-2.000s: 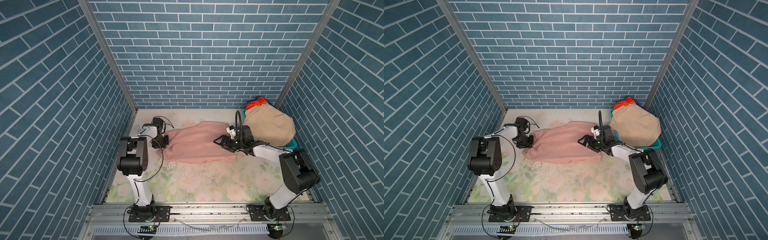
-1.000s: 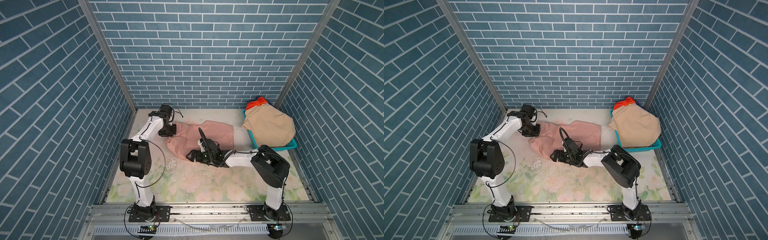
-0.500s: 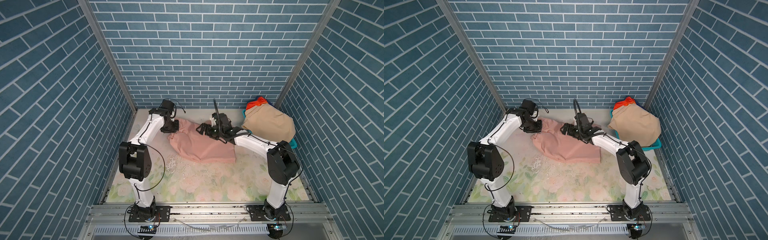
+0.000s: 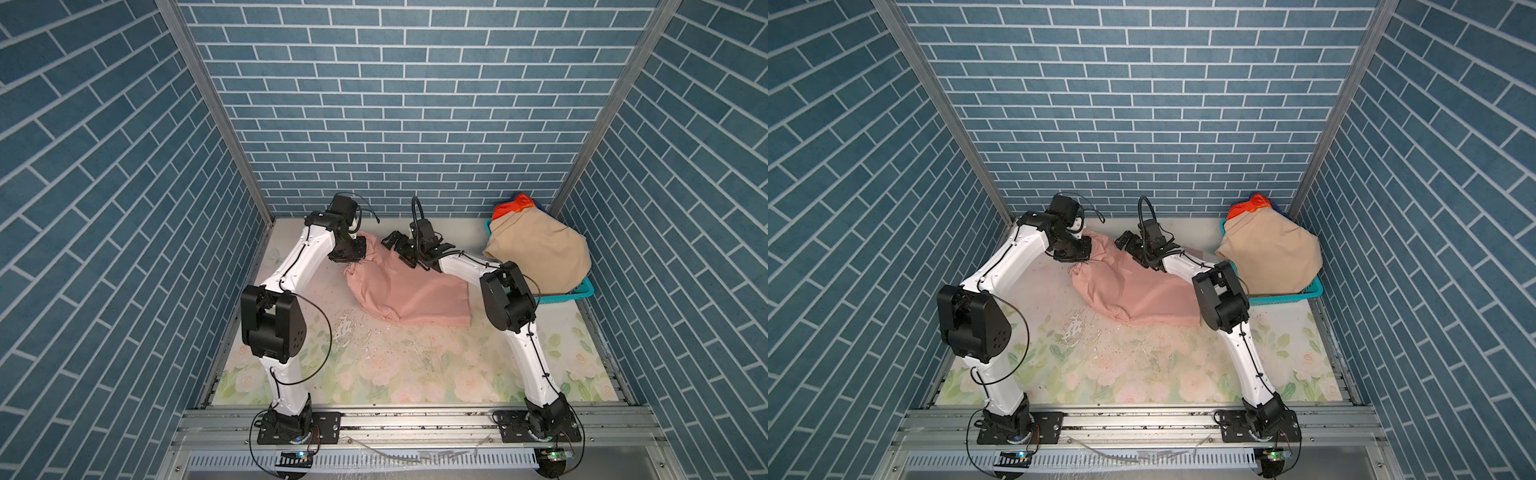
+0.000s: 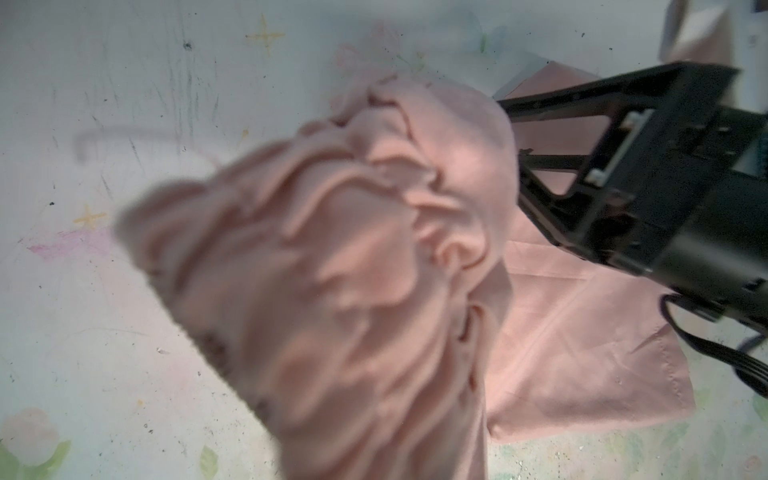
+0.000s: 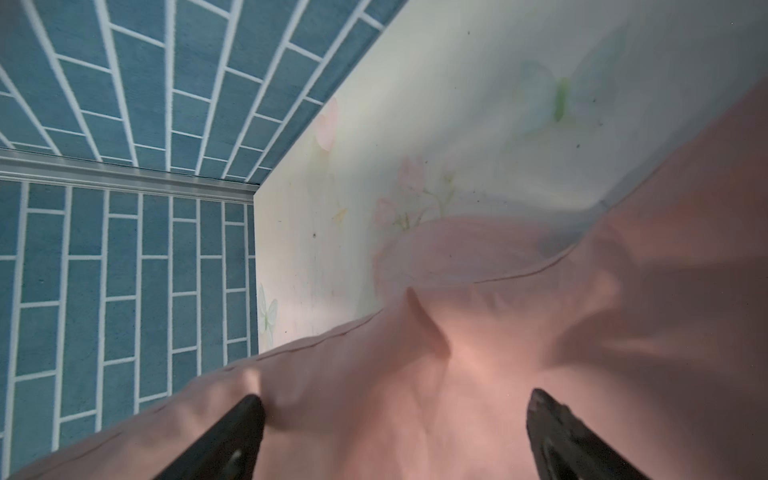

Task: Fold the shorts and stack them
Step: 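Fold the hem with the right gripper toward the far edge beside the left gripper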

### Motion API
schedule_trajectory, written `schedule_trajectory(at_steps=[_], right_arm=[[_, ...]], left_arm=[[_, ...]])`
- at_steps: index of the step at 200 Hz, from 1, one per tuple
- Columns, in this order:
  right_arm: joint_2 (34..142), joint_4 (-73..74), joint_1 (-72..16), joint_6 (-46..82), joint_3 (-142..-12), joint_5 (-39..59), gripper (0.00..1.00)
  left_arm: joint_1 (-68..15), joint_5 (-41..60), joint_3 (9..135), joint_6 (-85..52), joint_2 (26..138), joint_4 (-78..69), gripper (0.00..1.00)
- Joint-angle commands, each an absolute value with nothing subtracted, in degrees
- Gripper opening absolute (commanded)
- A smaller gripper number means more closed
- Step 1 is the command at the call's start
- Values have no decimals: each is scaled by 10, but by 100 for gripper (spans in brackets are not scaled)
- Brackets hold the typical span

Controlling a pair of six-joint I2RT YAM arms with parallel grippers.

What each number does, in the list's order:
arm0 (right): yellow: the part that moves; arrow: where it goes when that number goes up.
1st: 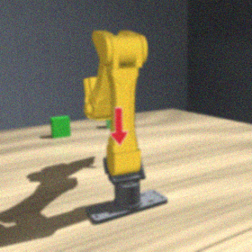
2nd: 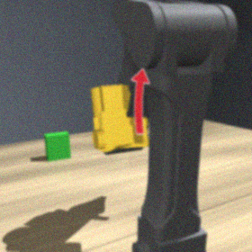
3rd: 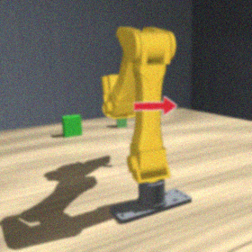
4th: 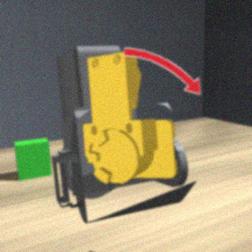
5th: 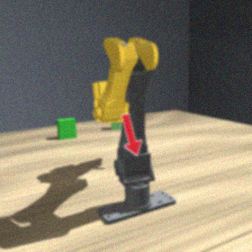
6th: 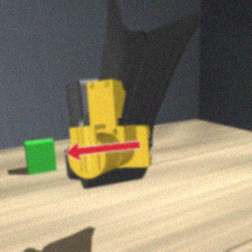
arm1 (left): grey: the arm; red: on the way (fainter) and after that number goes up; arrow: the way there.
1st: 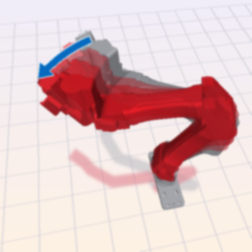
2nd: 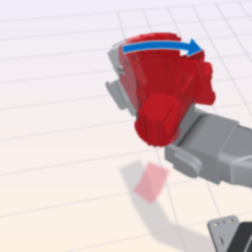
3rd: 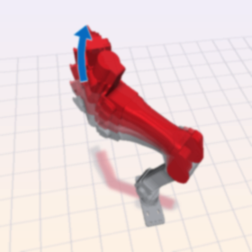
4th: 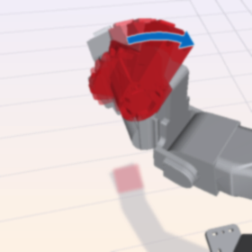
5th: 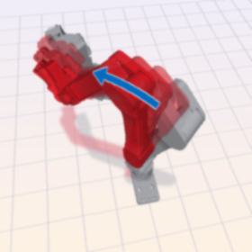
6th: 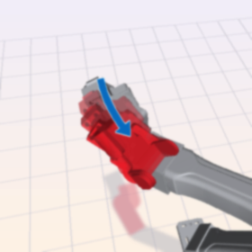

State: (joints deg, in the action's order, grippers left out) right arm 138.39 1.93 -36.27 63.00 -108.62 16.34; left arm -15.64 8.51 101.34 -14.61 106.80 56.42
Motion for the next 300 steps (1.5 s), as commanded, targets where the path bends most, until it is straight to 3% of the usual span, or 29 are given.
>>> schedule_trajectory(at_steps=[1,48,86,139,191,241,287,300], right_arm=[[1417,63,-363,678,-1144,180,99],[1495,58,-359,712,-1238,193,99],[1467,83,-340,719,-1227,221,98],[1264,167,-265,729,-979,262,99],[1047,55,-196,597,-769,290,99],[943,21,-170,525,-628,321,99],[881,43,-151,517,-537,344,99],[860,34,-145,509,-521,341,99]], left_arm=[[-169,81,1033,-151,1078,576,0],[-186,79,1038,-157,1093,576,0],[-198,76,1046,-162,1101,578,0],[-236,31,1114,-187,1147,628,0],[-282,46,1222,-234,1225,682,0],[-337,69,1335,-287,1307,707,0],[-367,109,1325,-332,1350,637,2],[-373,124,1305,-344,1353,608,9]])
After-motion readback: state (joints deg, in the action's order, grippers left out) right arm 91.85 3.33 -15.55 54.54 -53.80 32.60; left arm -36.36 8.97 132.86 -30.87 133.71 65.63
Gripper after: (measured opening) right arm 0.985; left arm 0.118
